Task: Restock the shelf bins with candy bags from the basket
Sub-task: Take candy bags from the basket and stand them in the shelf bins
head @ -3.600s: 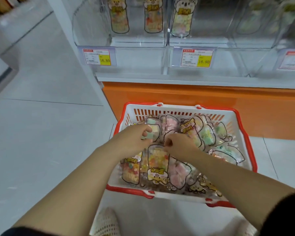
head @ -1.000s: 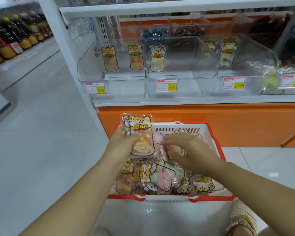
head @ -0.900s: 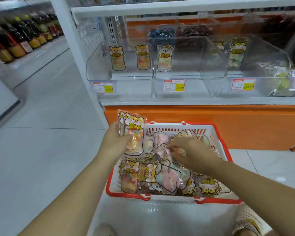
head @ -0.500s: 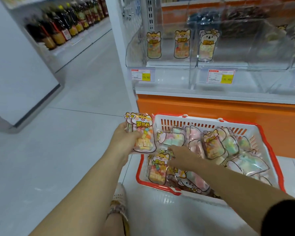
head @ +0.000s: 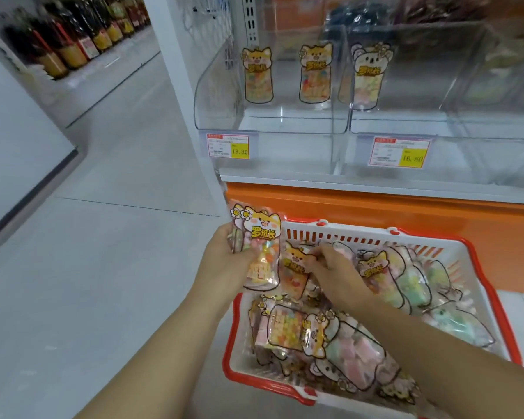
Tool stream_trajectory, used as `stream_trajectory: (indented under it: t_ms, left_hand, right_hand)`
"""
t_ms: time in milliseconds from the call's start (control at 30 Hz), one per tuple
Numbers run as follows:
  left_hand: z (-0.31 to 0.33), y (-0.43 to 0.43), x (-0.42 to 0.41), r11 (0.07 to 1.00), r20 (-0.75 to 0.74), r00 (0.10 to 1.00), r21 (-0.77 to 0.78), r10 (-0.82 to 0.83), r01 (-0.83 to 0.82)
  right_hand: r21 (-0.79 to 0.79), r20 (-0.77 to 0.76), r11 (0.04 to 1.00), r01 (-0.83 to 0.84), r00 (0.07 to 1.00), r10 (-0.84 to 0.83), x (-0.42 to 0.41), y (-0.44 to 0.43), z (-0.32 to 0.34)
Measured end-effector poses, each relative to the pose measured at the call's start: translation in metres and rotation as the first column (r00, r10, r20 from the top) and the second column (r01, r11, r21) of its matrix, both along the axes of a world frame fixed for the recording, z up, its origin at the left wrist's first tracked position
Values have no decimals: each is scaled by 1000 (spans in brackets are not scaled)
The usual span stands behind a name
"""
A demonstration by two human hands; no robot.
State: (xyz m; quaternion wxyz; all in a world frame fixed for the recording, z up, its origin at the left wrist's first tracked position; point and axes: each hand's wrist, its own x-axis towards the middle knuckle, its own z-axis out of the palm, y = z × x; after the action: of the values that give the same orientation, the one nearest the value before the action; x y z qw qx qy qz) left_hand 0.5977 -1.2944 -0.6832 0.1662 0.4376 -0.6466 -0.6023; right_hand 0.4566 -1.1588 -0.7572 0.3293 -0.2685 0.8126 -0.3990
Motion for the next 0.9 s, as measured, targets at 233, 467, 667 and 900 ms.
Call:
stream_trajectory:
  t_ms: [233, 467, 667, 900]
  left_hand:
    - [9, -10, -27, 994, -73, 992, 26, -107, 109]
    - [17, 13, -46, 938, -225, 958, 256, -176, 232]
    - [47, 10, -49, 928, -328, 925, 247, -190, 278]
    - [77, 22, -43, 912, -262, 875, -76, -408, 402]
  right_hand:
    - [-369, 52, 831, 416, 902, -429, -38, 14, 69]
    - [-397, 189, 785, 476, 879, -437, -26, -3, 90]
    - [-439, 246, 729, 525, 851, -464, -18, -18, 125]
    - [-555, 220, 638, 535, 833, -507, -6, -20, 155]
